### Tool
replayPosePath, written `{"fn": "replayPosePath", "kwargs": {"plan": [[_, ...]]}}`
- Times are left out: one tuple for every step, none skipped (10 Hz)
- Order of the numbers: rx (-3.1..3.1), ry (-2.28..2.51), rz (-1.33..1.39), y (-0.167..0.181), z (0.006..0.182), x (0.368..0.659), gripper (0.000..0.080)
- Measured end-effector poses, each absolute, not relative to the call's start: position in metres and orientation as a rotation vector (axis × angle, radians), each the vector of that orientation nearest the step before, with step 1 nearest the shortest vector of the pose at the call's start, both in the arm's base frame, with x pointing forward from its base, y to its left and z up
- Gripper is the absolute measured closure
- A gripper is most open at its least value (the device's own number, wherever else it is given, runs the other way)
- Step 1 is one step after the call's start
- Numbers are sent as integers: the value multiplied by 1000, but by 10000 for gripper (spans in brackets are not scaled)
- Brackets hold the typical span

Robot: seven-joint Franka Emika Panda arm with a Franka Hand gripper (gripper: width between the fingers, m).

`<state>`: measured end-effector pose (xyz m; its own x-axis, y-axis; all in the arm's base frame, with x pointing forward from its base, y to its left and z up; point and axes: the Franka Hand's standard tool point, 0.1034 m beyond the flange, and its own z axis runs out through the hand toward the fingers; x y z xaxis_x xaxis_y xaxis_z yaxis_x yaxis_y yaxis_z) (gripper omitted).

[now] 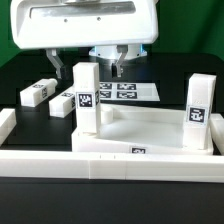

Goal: Assemble desk

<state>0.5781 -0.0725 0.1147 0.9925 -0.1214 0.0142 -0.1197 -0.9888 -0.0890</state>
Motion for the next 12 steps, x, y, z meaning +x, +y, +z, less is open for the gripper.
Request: {"fn": "replayPosePath", "kwargs": {"plan": [[-3030, 177, 57, -70, 117, 580, 150], [-3036, 174, 30, -72, 118, 586, 150], [-3037, 175, 30, -73, 117, 586, 150], [-3039, 171, 24, -76, 119, 589, 150], [-3040, 172, 20, -78, 120, 590, 150], [-3042, 169, 16, -77, 120, 590, 180], [-3043, 167, 12, -76, 119, 591, 180], [-3042, 169, 12, -76, 119, 590, 362], [-3043, 169, 12, -77, 119, 590, 511], [-3042, 169, 12, -76, 119, 590, 511], [-3041, 181, 12, -76, 119, 590, 509], [-3039, 210, 14, -76, 119, 590, 509]]}}
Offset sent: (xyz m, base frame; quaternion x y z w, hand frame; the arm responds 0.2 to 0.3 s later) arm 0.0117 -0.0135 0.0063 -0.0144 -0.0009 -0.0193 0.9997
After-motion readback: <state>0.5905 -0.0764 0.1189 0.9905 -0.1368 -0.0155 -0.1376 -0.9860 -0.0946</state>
